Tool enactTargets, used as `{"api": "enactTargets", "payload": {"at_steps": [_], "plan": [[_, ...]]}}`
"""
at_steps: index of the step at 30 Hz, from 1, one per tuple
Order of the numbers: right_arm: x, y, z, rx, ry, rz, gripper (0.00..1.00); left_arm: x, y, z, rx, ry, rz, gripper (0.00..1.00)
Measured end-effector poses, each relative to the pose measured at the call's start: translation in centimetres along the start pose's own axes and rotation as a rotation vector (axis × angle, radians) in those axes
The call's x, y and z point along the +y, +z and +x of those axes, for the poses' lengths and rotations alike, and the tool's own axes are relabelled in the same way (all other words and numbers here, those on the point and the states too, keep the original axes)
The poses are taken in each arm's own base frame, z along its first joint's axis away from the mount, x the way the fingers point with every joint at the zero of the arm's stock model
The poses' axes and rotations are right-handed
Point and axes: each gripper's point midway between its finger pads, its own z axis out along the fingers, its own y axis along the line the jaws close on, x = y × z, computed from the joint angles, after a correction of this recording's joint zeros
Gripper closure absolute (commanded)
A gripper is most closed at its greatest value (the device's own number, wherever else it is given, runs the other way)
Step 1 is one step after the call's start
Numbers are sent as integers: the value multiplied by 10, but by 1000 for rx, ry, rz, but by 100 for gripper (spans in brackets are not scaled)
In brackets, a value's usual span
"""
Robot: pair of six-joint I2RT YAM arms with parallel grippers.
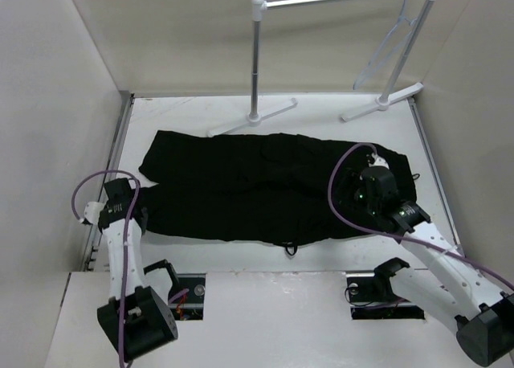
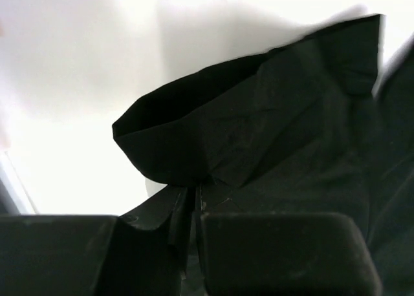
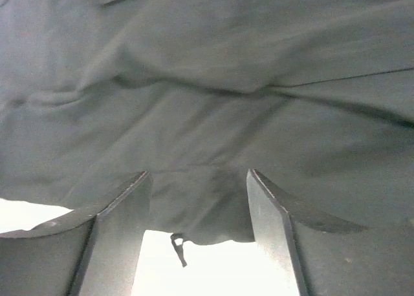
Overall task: Place the trousers on the hanger
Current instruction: Flatten out the trousers at the center of the board, then fold the trousers at the center of the board.
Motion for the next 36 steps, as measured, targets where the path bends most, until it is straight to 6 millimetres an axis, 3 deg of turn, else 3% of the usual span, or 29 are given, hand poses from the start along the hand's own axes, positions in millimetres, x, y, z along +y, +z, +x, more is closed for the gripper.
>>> {"api": "enactTargets", "payload": {"at_steps": [2,7,13,15,17,19,21,25,28,32,34,36], "plan": [[-11,2,-2,-7,25,35,27,10,-9,-6,-28,-4,-38,89],[-32,-1,-11,-37,94,108,23,34,-9,-2,-10,23,-161,50],[-71,-26,-34,-151,255,215,40,44,-8,9,19,51,-187,43],[-83,-35,-36,-177,292,249,58,42,-14,10,6,74,-158,42],[-91,-41,-34,-186,319,278,71,42,-19,13,1,103,-139,43],[-94,-43,-31,-179,332,291,70,44,-23,17,14,124,-145,44],[-96,-40,-27,-153,334,301,65,49,-24,23,42,117,-170,45],[-96,-32,-20,-95,328,310,40,57,-23,29,68,67,-207,46],[-93,-30,-16,-71,324,302,32,63,-12,31,73,24,-253,47],[-92,-33,-19,-87,334,290,29,72,11,37,73,-36,-289,65],[-98,-36,-24,-113,370,305,31,73,20,37,63,-58,-278,84],[-108,-38,-28,-138,422,341,33,68,25,36,54,-60,-255,92]]}}
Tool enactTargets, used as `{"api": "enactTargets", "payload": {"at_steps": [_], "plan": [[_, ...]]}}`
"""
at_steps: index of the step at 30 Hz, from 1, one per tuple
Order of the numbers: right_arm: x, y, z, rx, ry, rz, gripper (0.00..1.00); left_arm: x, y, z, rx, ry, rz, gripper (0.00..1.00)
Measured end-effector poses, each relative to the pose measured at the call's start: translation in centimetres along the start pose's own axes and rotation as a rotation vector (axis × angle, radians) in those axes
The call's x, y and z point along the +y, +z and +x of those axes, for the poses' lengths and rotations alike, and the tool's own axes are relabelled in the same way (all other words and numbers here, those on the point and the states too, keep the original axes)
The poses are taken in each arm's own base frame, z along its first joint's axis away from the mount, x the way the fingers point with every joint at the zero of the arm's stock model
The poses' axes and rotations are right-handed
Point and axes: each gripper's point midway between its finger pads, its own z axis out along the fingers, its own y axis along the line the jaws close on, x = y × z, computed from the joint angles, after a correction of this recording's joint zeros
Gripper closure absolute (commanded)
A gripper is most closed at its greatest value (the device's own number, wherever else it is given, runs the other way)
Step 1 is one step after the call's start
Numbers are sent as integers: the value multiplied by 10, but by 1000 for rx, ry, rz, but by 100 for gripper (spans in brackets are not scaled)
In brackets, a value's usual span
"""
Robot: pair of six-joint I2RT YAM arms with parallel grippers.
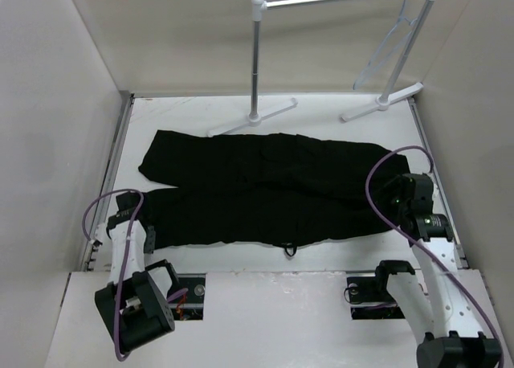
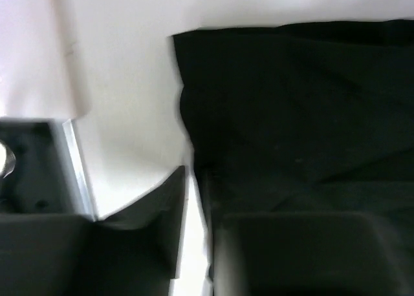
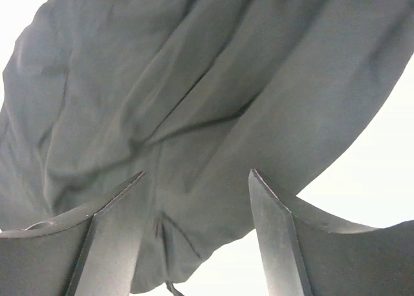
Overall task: Place the trousers on the hanger
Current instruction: Fold the trousers at the center of the board.
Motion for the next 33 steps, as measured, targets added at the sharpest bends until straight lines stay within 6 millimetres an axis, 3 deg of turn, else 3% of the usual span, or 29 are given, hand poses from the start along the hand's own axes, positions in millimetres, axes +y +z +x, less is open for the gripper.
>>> {"api": "enactTargets", "payload": {"at_steps": [4,10,17,24,25,29,33], "plan": [[-32,10,-10,-36,105,137,38,-22,-6,-4,-36,31,100,98],[-84,25,-19,-49,232,387,50,-66,-56,-8,-118,109,392,99],[-130,25,-36,-108,363,577,48,-71,-77,8,-95,171,517,99],[-138,44,-34,-78,378,618,47,-71,-80,21,-66,232,532,100],[-138,49,-31,-67,375,622,51,-71,-80,22,-64,236,530,100],[-139,67,-24,-22,353,635,91,-70,-79,23,-61,245,523,100],[-132,65,-31,-53,354,596,95,-67,-83,19,-72,240,519,100]]}}
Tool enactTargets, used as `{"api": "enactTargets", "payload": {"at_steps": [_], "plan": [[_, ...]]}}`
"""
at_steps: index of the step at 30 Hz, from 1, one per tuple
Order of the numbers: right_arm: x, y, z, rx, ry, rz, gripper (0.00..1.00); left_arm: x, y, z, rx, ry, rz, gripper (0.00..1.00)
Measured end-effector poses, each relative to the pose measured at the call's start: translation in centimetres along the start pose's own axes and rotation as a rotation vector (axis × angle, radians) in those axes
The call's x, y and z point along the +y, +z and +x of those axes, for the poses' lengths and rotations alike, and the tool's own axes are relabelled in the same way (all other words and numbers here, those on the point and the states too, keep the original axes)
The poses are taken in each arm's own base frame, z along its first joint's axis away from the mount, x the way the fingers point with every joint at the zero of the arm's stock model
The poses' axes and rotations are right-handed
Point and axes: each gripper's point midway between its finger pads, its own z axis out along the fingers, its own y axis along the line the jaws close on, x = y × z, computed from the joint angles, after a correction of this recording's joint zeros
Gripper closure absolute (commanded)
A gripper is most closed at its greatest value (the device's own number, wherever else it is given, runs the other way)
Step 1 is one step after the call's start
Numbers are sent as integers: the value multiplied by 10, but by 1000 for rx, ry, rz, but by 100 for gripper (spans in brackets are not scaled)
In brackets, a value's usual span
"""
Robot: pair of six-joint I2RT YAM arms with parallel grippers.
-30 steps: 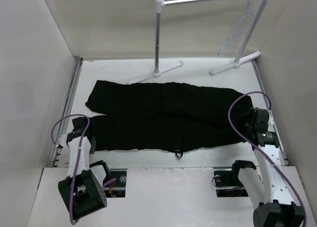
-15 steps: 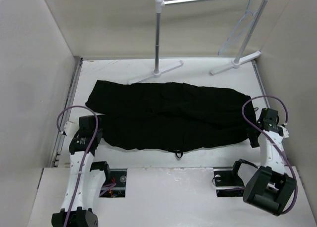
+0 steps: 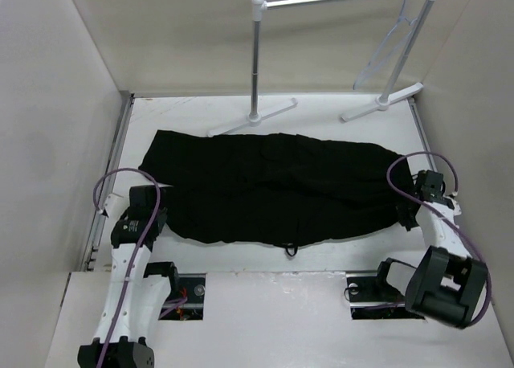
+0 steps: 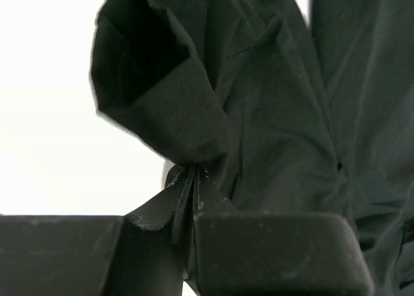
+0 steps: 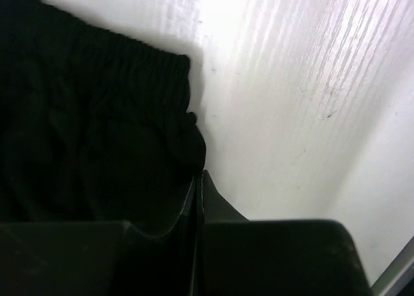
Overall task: Place the trousers on the hanger
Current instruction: Fold the trousers at the center of the board.
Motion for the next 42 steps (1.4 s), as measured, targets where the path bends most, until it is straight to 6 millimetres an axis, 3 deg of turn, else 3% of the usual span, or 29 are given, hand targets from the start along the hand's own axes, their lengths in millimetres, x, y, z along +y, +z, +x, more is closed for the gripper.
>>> {"api": "enactTargets", "payload": {"at_steps": [4,9,12,16,23,31,33,35,36,38,42], "plan": [[12,-28,-22,-81,-14,-83,95,-17,-18,-26,-68,-9,27,100],[47,-64,-51,-177,-50,-194,94,-43,-32,-57,-131,-7,38,100],[68,-80,-61,-203,-74,-239,94,-68,-33,-77,-162,13,32,100],[92,-83,-71,-207,-99,-250,94,-112,-22,-101,-188,44,28,100],[150,-65,-83,-146,-123,-263,95,-204,16,-138,-230,105,55,100],[242,-30,-96,-66,-135,-308,94,-299,95,-140,-226,223,75,98],[265,-17,-98,-57,-136,-320,78,-316,121,-133,-223,262,75,86],[280,-3,-99,-57,-131,-318,40,-326,144,-128,-221,309,66,67],[285,2,-99,-57,-133,-315,31,-328,154,-125,-215,328,59,58],[290,8,-97,-55,-147,-315,27,-322,165,-120,-200,358,36,47],[291,-6,-91,-71,-159,-354,30,-278,161,-119,-158,371,-31,43]]}}
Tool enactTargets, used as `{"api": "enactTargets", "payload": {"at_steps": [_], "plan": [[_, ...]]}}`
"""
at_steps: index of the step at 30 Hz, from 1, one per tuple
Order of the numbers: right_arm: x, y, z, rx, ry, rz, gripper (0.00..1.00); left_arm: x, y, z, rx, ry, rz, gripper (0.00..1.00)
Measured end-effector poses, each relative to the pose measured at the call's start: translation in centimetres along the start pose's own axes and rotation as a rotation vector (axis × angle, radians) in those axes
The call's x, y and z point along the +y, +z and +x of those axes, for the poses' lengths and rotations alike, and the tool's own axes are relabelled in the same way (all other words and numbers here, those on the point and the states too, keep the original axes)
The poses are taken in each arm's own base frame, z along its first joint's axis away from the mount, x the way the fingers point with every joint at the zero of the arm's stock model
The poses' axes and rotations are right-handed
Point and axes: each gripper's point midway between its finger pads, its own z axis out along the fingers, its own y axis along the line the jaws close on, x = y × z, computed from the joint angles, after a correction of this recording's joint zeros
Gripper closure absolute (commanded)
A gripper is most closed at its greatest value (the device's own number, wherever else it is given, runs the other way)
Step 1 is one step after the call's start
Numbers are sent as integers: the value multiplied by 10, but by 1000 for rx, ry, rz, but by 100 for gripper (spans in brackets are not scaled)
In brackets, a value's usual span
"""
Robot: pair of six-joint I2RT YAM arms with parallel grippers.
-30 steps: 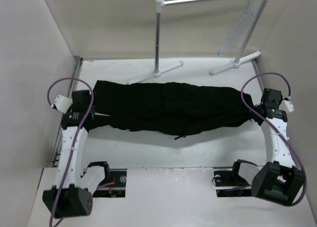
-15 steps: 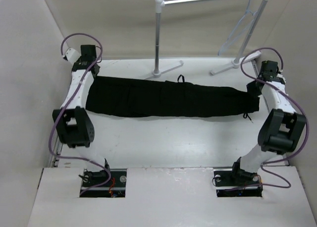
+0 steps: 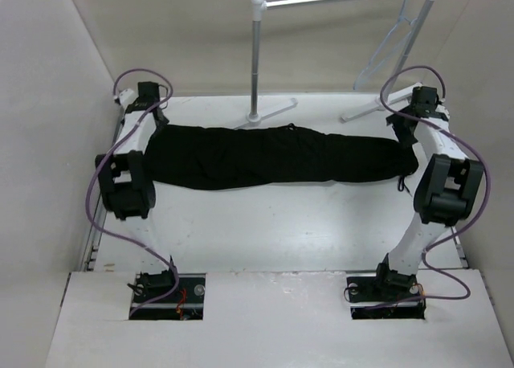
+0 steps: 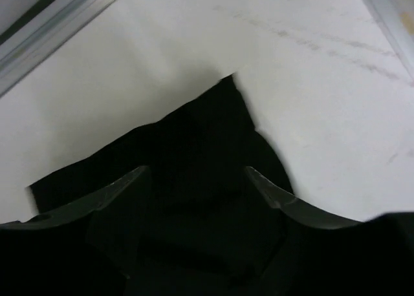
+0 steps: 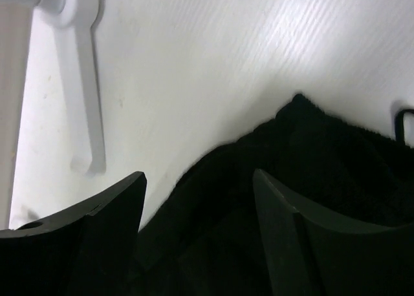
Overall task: Place the trousers on the hanger
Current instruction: Fold the trousers at the center of the board.
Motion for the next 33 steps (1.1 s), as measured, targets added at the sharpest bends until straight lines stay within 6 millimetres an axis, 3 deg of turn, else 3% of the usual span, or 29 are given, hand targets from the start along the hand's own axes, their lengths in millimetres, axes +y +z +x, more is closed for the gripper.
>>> {"api": "enactTargets", "payload": {"at_steps": [2,4,5,7,10,14,17,20,24,26,33], "plan": [[-1,-23,9,-15,-10,-39,48,43,-19,13,39,-19,-31,42],[-6,-52,22,-31,-20,-87,79,87,-47,26,69,-71,-43,41],[-7,-66,29,-38,-23,-114,87,103,-61,30,68,-106,-38,40],[-9,-90,47,-43,-29,-172,91,123,-85,40,58,-193,9,40],[-10,-107,77,-17,-58,-234,82,130,-93,70,102,-300,97,40],[-26,-106,118,53,-103,-241,51,128,-61,103,207,-406,130,40],[-50,-105,140,101,-125,-222,40,121,-45,115,247,-444,148,40],[-64,-108,151,123,-131,-226,34,111,-37,114,248,-475,180,40],[-74,-114,150,117,-118,-249,28,110,-21,118,263,-516,173,53],[-84,-109,141,102,-80,-232,25,114,-14,121,274,-542,157,59],[-132,-57,100,89,103,-51,26,124,-8,116,242,-579,132,59]]}}
